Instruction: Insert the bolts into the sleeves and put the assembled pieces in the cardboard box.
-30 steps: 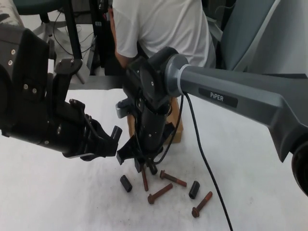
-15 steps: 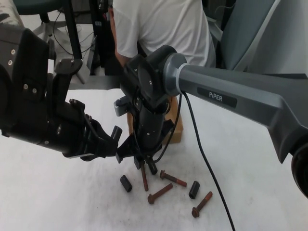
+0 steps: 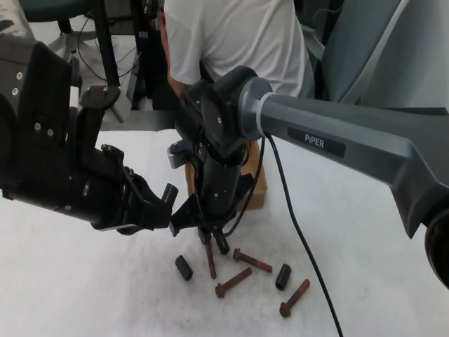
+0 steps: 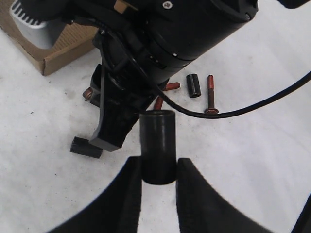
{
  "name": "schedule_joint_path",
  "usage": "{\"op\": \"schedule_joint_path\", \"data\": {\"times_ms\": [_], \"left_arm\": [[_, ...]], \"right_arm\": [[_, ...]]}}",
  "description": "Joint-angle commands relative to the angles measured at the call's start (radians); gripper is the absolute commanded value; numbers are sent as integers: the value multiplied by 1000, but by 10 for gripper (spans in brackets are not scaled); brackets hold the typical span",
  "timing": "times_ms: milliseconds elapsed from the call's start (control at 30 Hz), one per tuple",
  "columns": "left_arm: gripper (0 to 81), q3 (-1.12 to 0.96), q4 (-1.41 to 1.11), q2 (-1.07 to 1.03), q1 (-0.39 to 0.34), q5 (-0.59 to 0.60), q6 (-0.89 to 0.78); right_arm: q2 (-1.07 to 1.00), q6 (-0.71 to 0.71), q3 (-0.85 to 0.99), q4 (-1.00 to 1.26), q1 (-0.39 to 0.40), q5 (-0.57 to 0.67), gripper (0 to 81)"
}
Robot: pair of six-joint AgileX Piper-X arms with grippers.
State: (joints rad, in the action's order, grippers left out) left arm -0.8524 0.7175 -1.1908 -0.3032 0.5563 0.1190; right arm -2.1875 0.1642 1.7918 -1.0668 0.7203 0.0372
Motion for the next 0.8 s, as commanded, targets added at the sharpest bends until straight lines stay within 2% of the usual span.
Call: {"op": "schedule_joint_path", "data": {"times_ms": [0, 200, 767], "left_arm": [[2, -6, -4, 13, 1, 8, 10], [2, -6, -4, 13, 1, 8, 10], [2, -6, -3, 13, 1, 31, 10]], "right_arm": [[6, 12, 8, -10, 5, -2, 242], [6, 24, 4, -14, 18, 7, 267], [6, 75, -54, -6, 26, 5, 267]]}}
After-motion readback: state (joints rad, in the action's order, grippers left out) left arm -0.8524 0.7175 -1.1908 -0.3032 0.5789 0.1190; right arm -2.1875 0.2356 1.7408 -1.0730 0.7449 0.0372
